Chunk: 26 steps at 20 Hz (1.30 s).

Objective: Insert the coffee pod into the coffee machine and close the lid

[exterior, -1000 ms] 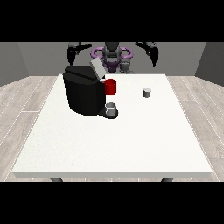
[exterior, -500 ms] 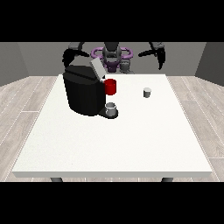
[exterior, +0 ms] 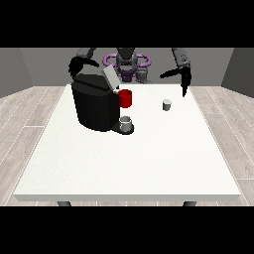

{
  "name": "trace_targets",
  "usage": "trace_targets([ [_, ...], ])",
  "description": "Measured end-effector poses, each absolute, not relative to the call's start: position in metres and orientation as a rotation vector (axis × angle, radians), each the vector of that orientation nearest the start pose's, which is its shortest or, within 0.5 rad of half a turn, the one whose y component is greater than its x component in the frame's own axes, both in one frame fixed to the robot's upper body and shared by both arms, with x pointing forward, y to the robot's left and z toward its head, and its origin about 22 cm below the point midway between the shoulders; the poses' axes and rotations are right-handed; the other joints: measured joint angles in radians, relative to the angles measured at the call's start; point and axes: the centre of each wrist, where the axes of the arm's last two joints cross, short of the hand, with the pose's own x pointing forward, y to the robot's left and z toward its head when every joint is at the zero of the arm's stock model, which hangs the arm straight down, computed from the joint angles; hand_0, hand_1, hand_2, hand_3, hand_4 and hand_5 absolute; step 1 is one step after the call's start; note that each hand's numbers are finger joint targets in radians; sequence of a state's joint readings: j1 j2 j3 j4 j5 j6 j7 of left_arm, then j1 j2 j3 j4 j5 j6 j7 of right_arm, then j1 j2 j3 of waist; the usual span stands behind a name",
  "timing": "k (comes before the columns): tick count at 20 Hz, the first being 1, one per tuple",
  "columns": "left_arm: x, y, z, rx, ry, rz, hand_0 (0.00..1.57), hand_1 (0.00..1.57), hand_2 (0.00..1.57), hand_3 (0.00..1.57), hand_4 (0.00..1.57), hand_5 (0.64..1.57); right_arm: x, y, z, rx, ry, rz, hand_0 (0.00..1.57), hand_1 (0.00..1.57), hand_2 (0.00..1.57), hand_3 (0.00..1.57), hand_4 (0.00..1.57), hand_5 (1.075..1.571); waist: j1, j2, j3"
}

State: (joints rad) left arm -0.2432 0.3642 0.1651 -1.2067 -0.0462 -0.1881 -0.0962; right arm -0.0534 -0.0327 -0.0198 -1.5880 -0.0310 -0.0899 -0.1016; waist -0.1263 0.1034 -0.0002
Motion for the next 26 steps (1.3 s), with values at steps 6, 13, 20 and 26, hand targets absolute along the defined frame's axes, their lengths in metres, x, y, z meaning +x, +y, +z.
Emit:
trace_targets([
  [6,0.312,0.355,0.010,0.278,-1.454,-0.346,0.00,0.00,0.00,0.00,0.00,1.571,0.265,-0.229,0.019,-0.077,-1.726,-0.074,0.00,0.00,0.00,0.00,0.34,1.571,0.010,0.028,-0.0002],
  [13,0.327,0.349,0.005,0.325,-1.393,-0.449,0.00,0.00,0.37,0.00,0.00,1.571,0.278,-0.224,0.017,-0.100,-1.686,-0.078,0.00,0.00,0.00,0.00,0.37,1.571,0.022,0.042,-0.0001],
  [20,0.337,0.346,-0.005,0.371,-1.341,-0.508,0.81,0.81,0.85,0.50,0.00,1.571,0.286,-0.220,0.013,-0.130,-1.639,-0.047,0.00,0.00,0.00,0.00,0.42,1.571,0.022,0.045,-0.0001],
  [26,0.336,0.355,-0.012,0.453,-1.294,-0.593,0.60,0.60,0.72,0.47,0.00,1.571,0.288,-0.224,0.012,-0.140,-1.642,-0.039,0.00,0.00,0.00,0.00,0.39,1.571,0.006,0.061,-0.0002],
])
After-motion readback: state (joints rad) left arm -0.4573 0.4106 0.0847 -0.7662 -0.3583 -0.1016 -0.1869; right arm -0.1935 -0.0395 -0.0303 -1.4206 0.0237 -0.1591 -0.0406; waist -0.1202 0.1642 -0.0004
